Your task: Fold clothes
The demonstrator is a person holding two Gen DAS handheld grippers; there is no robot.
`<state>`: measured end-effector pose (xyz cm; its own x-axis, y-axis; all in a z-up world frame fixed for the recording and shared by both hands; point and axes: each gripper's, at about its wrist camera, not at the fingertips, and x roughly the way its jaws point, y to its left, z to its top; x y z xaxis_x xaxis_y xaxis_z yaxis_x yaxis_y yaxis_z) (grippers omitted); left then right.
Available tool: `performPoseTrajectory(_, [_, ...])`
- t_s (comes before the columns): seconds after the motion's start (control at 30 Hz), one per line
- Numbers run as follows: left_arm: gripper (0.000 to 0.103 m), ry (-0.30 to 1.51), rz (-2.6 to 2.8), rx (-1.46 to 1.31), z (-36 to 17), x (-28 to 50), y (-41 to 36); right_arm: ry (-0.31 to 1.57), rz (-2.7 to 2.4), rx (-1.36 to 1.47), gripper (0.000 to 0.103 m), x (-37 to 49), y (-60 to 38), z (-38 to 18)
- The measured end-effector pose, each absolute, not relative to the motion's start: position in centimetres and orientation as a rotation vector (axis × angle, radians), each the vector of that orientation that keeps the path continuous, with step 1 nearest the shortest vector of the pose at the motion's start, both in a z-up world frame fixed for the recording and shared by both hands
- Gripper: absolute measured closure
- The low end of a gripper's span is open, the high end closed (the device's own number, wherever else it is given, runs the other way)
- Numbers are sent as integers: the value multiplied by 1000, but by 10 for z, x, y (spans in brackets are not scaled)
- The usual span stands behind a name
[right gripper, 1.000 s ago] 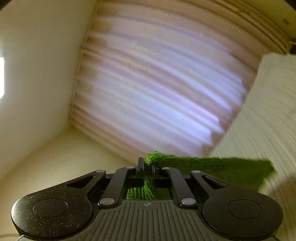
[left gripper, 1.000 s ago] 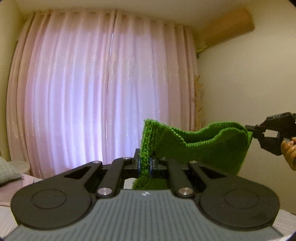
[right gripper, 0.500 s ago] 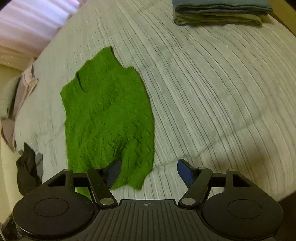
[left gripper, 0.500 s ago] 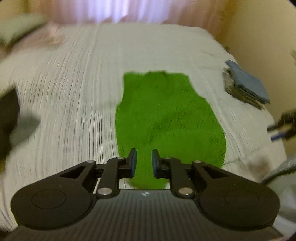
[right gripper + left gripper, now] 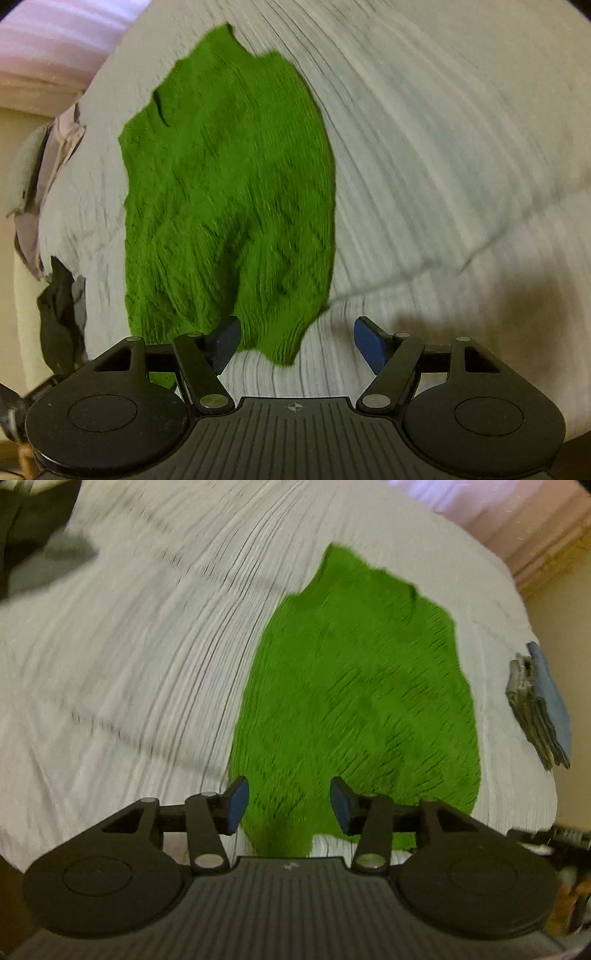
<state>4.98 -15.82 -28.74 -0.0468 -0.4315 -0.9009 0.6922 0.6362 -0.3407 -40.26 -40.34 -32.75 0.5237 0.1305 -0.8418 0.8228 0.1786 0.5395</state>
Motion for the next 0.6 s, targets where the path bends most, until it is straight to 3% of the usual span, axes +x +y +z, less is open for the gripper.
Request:
performPoseTrajectory(0.33, [54, 1493, -789, 13, -361, 62, -121, 717, -618, 1462, 32, -394, -384, -384])
performPoseTrajectory(0.47, [54, 1585, -741, -207, -390, 68, -115, 612, -605, 1501, 33, -386, -383, -405])
performPoseTrajectory(0.5, [54, 1609, -723, -269, -398, 68, -113, 595, -595, 1519, 48, -382, -383, -409])
performPoseTrajectory(0.53, [54, 1626, -707, -326, -404, 67, -113, 580, -585, 1538, 86, -379, -383, -413])
performPoseTrajectory(0.6, [57, 1653, -683, -418, -416, 66, -111, 603, -576, 1568, 97, -379, -384, -414])
